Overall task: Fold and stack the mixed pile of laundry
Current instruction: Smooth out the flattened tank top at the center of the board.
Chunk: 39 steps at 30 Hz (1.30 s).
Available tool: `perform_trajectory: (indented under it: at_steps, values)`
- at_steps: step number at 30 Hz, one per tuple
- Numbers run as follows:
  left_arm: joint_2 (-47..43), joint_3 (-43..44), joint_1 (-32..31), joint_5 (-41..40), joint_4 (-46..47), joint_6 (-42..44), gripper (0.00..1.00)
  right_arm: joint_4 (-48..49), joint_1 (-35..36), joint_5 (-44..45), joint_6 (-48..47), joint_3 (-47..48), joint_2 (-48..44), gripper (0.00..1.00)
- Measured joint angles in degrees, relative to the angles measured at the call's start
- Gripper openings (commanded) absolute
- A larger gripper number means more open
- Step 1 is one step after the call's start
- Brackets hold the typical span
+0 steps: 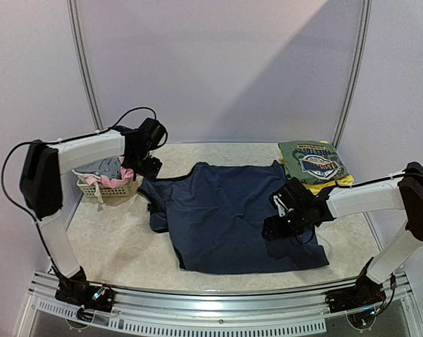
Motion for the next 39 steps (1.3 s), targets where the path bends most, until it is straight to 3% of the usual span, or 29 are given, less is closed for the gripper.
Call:
perform_trajectory:
  at_steps: [7, 17, 21, 24, 28, 32, 39]
  values:
    - [-18.2, -19.7, -4.2, 6.6, 5.4, -5.3, 0.7, -3.1, 0.4, -3.5, -2.1, 1.8, -3.7, 0.76]
    - [-25.5, -40.4, -6.2, 19.6, 14.3, -11.2, 0.61, -5.2, 1.8, -3.4, -4.4, 4.4, -11.1, 0.78]
    - [-25.5, -42.7, -6.2, 23.8, 18.4, -11.9, 0.59, -5.3, 1.8, -2.3, -4.7, 4.4, -12.8, 0.78]
    - [-25.3, -43.8, -6.2, 25.7, 21.6, -12.4, 0.5, -5.4, 1.8, -1.9, -4.7, 4.4, -12.8, 0.78]
    - [-23.2, -44.3, -6.3, 26.7, 25.7, -12.3, 0.31, -5.5, 1.8, -1.7, -4.7, 4.4, -12.8, 0.78]
    - [-20.2, -44.3, -6.4, 26.9, 28.7, -12.0, 0.01, -5.4, 1.8, -1.4, -4.5, 4.2, -12.8, 0.78]
    - [-19.6, -42.2, -6.5, 25.0, 25.0, -12.4, 0.0, -5.4, 1.8, 0.9, -3.6, 2.9, -13.0, 0.79]
